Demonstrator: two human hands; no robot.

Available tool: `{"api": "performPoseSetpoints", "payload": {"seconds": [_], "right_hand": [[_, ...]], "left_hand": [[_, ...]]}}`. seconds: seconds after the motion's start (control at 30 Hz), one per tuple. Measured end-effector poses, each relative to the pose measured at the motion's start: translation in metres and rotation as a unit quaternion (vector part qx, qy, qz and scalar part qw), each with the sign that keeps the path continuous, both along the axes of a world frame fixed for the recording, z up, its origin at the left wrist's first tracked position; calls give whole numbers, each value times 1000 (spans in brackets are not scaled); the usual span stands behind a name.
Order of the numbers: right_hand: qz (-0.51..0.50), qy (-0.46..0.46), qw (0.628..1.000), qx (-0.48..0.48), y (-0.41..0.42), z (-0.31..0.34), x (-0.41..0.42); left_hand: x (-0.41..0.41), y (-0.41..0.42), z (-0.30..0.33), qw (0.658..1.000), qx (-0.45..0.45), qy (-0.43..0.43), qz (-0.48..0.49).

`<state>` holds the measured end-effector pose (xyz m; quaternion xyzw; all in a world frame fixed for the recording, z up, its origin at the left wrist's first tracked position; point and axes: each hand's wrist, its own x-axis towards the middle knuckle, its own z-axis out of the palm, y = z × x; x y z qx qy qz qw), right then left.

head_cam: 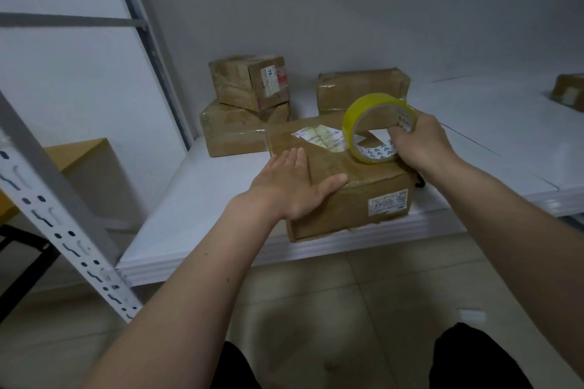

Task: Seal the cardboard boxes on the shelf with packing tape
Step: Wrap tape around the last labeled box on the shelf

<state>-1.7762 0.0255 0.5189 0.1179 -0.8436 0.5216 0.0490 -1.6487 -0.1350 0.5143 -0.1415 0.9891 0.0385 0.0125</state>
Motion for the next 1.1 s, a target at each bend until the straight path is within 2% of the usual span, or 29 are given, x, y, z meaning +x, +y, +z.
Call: {"api": "performPoseSetpoints", "payload": {"seconds": [0.13,0.3,0.5,0.7,0.83,0.9,0.97,1.1], "right_hand": [[1,11,1000,-5,8,7,-5],[-9,-38,996,-79,13,5,-8],[-15,-113,979,-167,9,-19,0],[-7,-64,995,-72,9,-8,-6],[44,-40,998,11,12,10,-12],[66,-49,996,21,14,15,-13],[82,-83,993,-16,20,15,-17],[118,-186,964,-148,33,4,-24]], "left_hand": [[1,1,-2,1000,8,9,-1],[1,2,1,1000,10,8,4],[-11,18,1,999,-33,-28,25],[-25,33,2,1000,-22,-21,-2],[-28,35,1,1000,-12,-17,-12],[-28,34,1,1000,-11,-18,-13],[-28,36,2,1000,-3,-21,-10],[-31,45,6,999,-2,-36,14]]}}
